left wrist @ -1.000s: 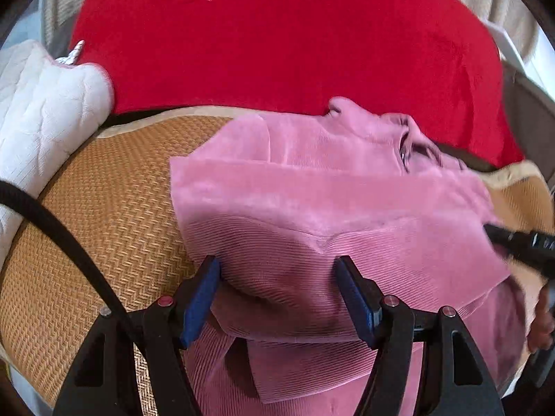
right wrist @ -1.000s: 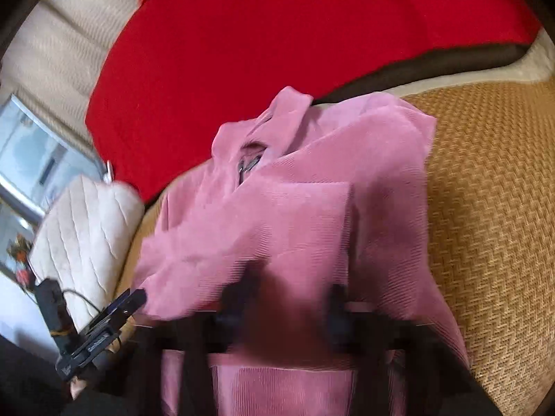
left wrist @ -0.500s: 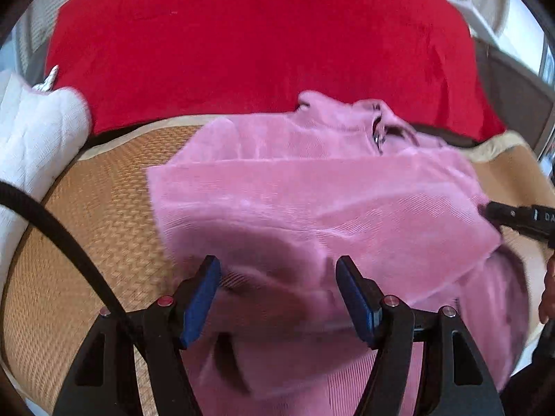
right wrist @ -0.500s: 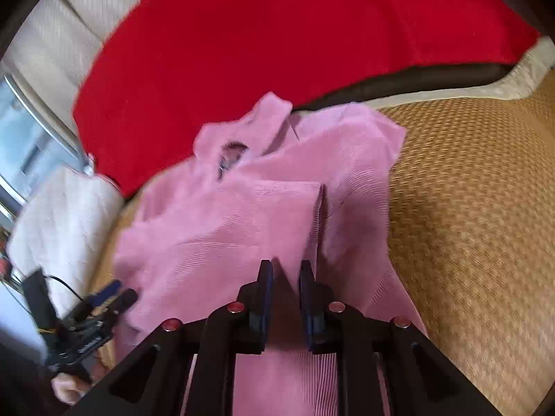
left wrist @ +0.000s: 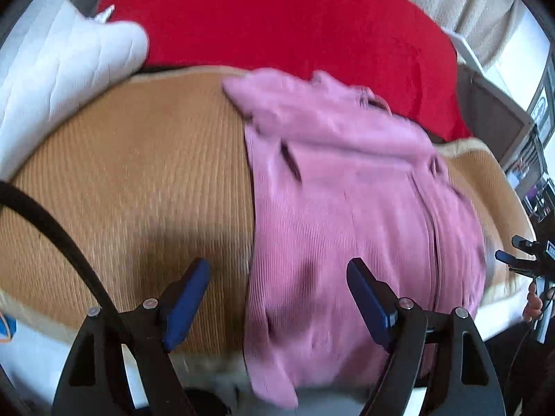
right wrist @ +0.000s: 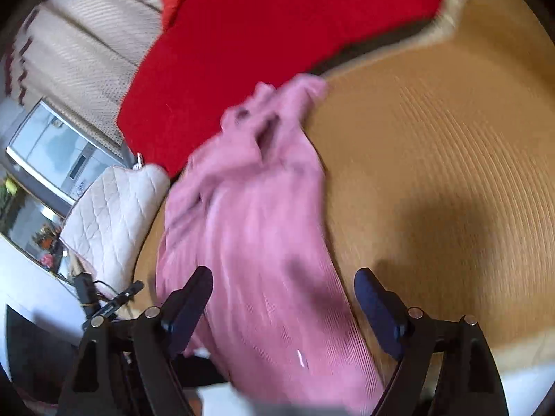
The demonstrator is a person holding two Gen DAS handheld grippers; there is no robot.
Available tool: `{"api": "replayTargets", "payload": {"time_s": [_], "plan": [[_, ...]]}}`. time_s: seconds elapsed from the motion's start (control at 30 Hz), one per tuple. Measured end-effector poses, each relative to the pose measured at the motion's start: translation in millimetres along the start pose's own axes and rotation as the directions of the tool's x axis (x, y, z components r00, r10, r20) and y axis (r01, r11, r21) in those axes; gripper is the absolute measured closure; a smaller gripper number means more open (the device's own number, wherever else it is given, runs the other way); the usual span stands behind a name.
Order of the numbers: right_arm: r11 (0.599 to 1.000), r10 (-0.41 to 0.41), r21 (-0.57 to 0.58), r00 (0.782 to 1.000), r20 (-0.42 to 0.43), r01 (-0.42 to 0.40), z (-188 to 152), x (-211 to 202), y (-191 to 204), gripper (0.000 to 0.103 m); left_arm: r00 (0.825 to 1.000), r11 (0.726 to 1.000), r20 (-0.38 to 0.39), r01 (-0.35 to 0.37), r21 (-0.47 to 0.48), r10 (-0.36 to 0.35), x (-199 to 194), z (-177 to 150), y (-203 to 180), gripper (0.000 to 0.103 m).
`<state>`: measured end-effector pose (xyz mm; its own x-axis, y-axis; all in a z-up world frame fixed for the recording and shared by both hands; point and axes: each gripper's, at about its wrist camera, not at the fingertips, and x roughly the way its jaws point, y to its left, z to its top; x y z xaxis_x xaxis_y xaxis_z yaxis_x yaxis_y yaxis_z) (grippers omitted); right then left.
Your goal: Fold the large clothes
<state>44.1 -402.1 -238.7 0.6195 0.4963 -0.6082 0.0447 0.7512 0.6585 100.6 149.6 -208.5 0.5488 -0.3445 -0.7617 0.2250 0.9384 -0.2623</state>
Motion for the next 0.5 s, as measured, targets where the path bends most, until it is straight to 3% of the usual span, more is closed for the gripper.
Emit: {"api": "replayTargets", "payload": {"time_s": [0.13, 0.23, 0.33, 0.43, 0.47, 0.5], "plan": [[0.998, -0.053, 0.032, 0.995, -0.082, 0.056, -30, 5, -15, 0.020, 0.994, 0.995, -0.091, 0.060, -0.082, -0.068, 8, -30, 4, 0.021], [0.994, -0.092, 0.044, 0.987, -0.134, 0.099, -40, 21, -28, 0.020, 0.989, 0.992, -0.129, 0.061, -0.112, -0.075, 15, -46, 7, 0.028], [0.983, -0.174, 0.029, 0.976, -0.133, 0.179, -41, 37, -37, 0.020, 0.983, 0.987, -0.163, 0.056, -0.152, -0.081, 20, -54, 13, 0.031], [0.984, -0.160, 0.046, 0.972, -0.174, 0.170, -42, 56, -38, 0.022, 0.979, 0.984, -0.193, 0.033, -0.176, -0.067, 27, -60, 19, 0.031], [0.986, -0.155, 0.032, 0.969, -0.191, 0.164, -43, 63, -33, 0.030, 0.975, 0.983, -0.212, 0.022, -0.182, -0.061, 31, -61, 20, 0.031], [0.986, -0.157, 0.016, 0.967, -0.199, 0.164, -46, 66, -30, 0.045, 0.971, 0.981, -0.233, 0.008, -0.195, -0.054, 35, -62, 23, 0.031]]}}
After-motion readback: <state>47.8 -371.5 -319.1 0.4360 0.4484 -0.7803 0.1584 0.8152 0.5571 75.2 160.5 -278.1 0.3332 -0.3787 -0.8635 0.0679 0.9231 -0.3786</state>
